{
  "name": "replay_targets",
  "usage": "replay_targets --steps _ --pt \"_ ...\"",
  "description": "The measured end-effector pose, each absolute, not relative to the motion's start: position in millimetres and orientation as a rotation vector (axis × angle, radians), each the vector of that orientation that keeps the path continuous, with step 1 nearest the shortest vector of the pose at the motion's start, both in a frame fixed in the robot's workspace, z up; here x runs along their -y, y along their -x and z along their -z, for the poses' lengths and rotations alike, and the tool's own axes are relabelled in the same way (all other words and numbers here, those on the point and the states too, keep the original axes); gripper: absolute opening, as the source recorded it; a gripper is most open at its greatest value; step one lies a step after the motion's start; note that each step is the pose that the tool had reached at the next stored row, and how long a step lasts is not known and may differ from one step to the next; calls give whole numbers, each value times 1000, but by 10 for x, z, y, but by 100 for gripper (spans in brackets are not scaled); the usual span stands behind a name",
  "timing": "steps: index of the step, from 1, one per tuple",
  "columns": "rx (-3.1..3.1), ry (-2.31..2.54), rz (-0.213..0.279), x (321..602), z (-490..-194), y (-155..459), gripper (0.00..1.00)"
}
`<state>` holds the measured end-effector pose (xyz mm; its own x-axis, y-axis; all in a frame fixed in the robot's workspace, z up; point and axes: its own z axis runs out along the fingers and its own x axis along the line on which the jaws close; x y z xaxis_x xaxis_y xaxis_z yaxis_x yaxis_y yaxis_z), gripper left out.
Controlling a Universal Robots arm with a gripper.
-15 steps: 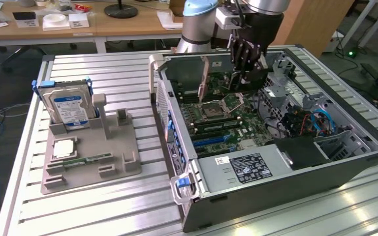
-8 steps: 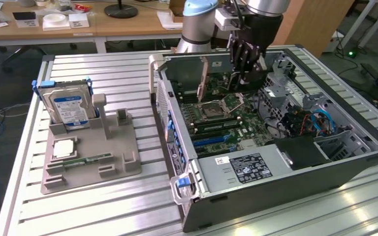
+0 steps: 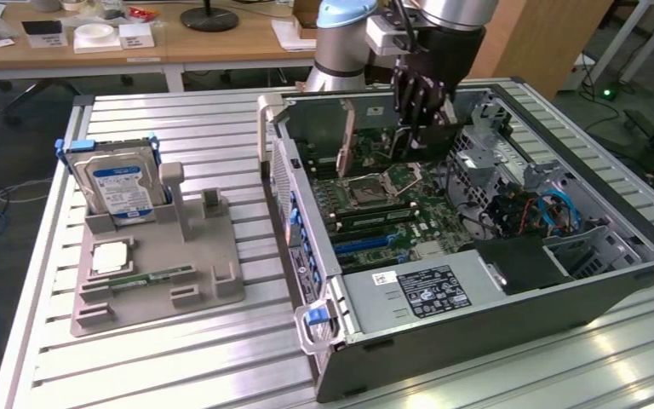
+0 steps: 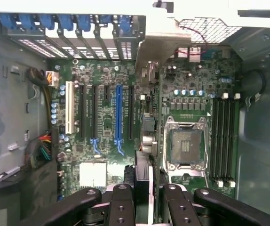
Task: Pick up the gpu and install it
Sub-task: 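Insert the gpu into the slot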
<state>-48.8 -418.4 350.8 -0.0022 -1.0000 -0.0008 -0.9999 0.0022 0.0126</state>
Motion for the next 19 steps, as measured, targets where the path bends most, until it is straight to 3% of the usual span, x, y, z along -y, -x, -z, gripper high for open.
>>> replay_targets --steps 19 --pt "2216 -2216 15 4265 -3363 537 28"
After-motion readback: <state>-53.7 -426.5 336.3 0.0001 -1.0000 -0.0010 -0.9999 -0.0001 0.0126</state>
